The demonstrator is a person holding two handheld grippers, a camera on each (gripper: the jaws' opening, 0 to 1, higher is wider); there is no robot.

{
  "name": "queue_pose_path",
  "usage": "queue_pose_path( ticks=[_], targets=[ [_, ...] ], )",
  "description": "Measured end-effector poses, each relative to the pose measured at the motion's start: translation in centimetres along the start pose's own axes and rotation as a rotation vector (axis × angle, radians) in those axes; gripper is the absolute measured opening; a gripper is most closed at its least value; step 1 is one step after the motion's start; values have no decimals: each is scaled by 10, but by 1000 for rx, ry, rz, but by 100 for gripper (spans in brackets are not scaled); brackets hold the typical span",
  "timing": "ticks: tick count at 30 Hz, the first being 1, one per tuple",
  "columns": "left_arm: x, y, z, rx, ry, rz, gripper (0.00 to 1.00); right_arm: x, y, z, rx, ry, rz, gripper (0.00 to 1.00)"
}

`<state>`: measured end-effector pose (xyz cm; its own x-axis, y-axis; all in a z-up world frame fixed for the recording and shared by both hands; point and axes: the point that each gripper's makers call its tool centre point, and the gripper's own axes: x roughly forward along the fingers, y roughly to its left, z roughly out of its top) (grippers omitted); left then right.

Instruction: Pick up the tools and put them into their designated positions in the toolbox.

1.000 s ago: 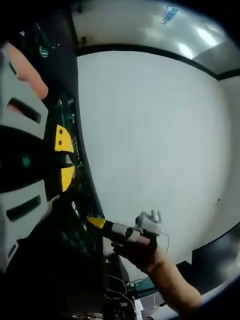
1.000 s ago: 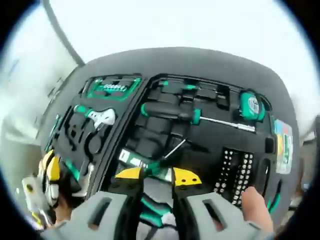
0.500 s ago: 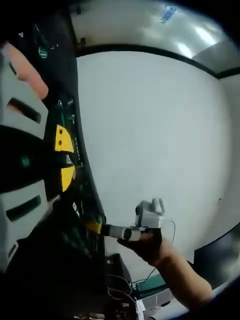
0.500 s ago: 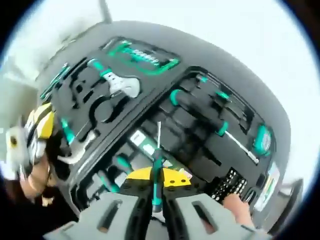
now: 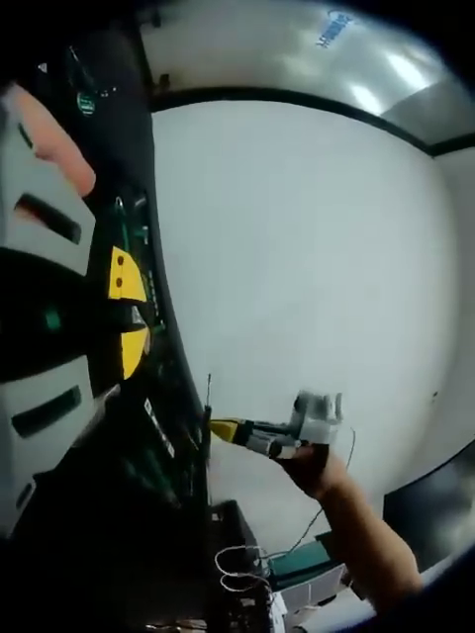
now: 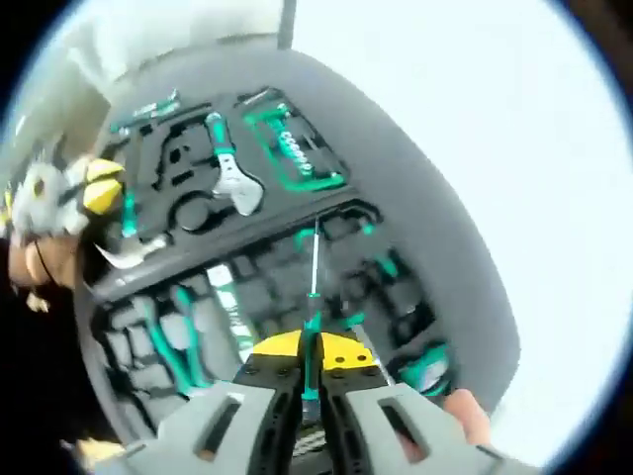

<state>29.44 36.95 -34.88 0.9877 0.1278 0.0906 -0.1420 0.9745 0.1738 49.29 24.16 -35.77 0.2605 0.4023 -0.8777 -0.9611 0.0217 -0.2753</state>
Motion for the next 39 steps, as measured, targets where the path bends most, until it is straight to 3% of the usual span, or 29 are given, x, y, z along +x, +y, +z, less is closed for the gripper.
queue_pose_path(
  ticks=[2,8,13,18,21,24,26,30,32,34,36,39],
  targets=[
    [0,0,0,0,0,-1,8,7,-12,0,-54,21,-26,3],
    [0,-1,-1,3,0,-3,8,37,-29,8,-194,48,-16,3],
    [0,-1,-2,4,0,-5,8,61,-54,14,-360,118,-54,3],
    [0,-2,-2,10,3,-5,8,81,-59,8,-504,201,-21,3],
    [0,-2,-2,6,2,-4,8,87,-54,4,-511,208,-9,3],
    [0,-3,-2,14,6,-8,8,87,-56,10,-420,172,-1,4],
    [0,-4,-1,6,0,-14,8,83,-54,10,-405,159,0,4],
    [-1,-4,-1,-3,0,-12,8,72,-48,28,-232,16,32,14],
    [-1,-4,-2,2,3,-12,8,57,-50,39,-150,-84,38,14],
    [-1,-4,-2,5,5,-11,8,39,-67,57,27,-236,-48,10],
    [-2,-4,-2,4,7,-10,8,13,-80,75,191,-459,-127,7],
    [-1,-4,4,-31,-4,-8,8,-14,-93,57,347,-655,-268,0]
  ],
)
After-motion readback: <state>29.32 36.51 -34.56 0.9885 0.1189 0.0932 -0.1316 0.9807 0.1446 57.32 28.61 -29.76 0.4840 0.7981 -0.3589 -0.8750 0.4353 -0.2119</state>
